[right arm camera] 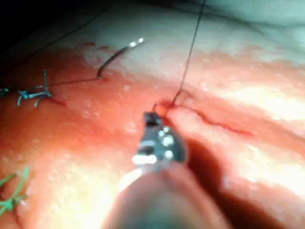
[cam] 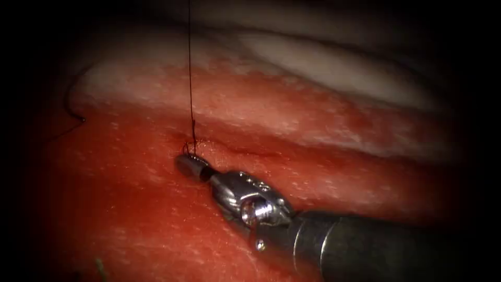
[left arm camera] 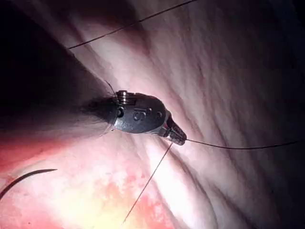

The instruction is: Wound Closure

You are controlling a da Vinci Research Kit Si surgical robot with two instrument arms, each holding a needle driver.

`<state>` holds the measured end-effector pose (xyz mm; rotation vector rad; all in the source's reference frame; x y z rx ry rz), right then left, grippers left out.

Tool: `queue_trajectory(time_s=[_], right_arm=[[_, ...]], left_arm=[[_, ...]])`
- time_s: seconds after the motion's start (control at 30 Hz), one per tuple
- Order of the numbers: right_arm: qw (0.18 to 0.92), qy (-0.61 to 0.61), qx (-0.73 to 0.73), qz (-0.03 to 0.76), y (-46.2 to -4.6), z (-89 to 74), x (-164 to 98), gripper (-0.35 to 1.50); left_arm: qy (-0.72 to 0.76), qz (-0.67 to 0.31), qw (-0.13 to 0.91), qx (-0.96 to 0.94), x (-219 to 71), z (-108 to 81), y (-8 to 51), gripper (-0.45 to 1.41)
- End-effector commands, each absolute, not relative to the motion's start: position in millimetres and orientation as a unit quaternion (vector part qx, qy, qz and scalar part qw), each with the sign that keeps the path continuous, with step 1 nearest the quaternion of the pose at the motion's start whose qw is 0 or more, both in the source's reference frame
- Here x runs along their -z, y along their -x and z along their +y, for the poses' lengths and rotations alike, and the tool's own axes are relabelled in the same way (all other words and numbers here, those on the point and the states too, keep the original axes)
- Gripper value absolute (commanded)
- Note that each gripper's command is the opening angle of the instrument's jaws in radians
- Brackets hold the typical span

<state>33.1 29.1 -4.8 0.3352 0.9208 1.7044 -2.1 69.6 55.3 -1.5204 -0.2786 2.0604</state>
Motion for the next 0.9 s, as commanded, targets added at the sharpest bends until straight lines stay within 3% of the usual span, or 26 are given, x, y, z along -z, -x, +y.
queue_trajectory(time_s=[0.03,0.9], right_arm=[[0.556,-0.142,-0.719,0.392,-33.9,29.4,4.6,-0.35],[0.564,-0.169,-0.701,0.402,-34.9,22.8,9.0,-0.35]], left_arm=[[0.566,-0.098,0.278,-0.770,-56.1,69.9,2.6,-0.35],[0.515,-0.058,0.245,-0.819,-61.5,70.0,6.0,-0.35]])
